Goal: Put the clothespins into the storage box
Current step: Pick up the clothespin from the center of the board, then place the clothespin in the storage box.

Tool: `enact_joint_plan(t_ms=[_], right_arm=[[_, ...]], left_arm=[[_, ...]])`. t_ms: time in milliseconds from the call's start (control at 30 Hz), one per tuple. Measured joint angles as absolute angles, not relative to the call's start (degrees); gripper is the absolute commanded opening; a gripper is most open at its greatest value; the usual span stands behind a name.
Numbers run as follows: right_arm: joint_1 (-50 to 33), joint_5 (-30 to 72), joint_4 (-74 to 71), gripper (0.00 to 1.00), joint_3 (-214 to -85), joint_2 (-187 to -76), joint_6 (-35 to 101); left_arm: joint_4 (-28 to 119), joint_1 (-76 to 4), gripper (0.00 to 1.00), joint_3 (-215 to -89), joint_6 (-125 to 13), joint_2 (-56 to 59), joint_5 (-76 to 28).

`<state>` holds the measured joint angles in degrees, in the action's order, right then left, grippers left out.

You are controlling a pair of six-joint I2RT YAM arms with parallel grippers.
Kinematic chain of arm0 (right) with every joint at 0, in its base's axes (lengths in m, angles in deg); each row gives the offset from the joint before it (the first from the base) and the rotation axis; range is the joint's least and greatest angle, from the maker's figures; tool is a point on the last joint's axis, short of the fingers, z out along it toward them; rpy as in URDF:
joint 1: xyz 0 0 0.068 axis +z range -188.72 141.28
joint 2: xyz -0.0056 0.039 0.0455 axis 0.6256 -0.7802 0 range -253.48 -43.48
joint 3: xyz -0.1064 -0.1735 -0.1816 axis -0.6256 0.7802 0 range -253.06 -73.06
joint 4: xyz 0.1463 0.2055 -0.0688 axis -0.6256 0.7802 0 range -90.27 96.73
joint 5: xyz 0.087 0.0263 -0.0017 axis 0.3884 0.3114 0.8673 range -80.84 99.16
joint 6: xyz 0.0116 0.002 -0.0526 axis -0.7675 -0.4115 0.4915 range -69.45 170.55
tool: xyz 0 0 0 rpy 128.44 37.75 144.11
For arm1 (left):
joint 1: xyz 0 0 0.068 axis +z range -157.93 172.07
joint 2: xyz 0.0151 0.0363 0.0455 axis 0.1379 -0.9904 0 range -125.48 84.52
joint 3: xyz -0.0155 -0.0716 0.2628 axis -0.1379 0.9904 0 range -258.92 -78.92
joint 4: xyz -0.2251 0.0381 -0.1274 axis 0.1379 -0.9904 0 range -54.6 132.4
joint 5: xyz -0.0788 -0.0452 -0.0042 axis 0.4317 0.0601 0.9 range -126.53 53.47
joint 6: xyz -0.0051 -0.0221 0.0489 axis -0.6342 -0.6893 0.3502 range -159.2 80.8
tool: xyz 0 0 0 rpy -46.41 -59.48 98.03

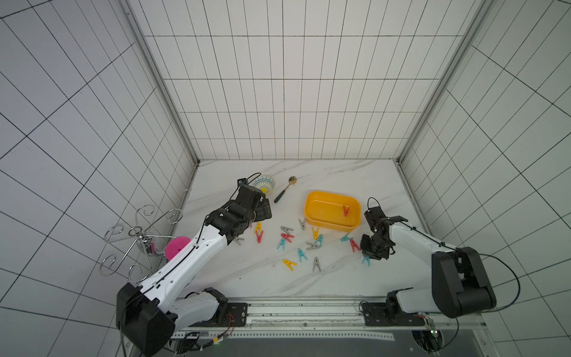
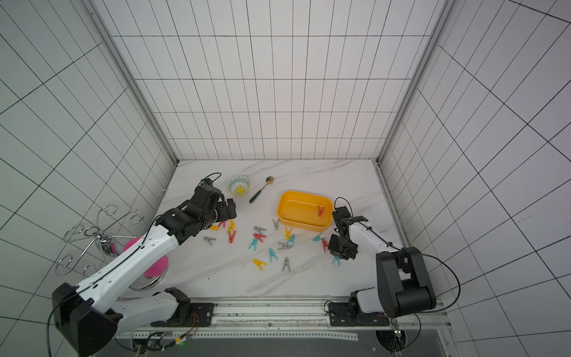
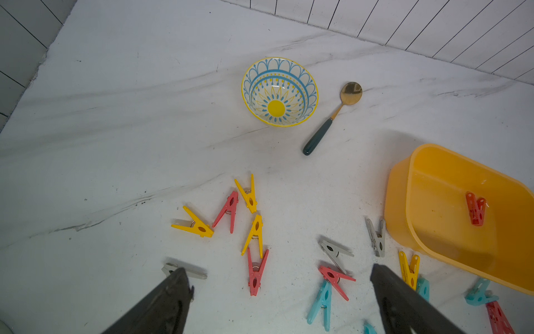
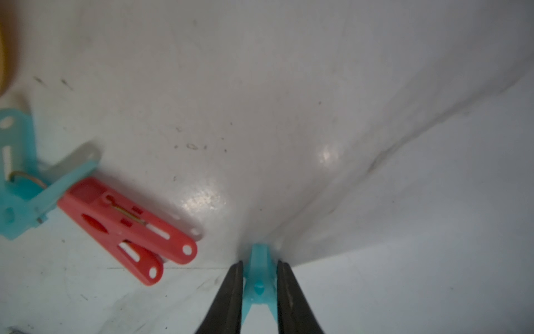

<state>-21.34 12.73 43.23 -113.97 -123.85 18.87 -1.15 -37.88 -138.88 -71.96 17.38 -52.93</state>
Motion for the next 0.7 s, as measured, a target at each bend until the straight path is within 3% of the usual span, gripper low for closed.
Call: enact_joint_plan(t_ms=[433,700], right_arm=[[-22.19,11.0,44.83,0.2,-114.38,-120.42,19.98],[-24.85,9.65,49.38,0.2,-123.56,-119.57,22.72]], left_arm=[[-2.07,-37.88,0.98,-139.63,-71.74,17.38,-52.28],[-2.35,-38.8,0.98,-140.55,-71.1,16.86,-52.3]])
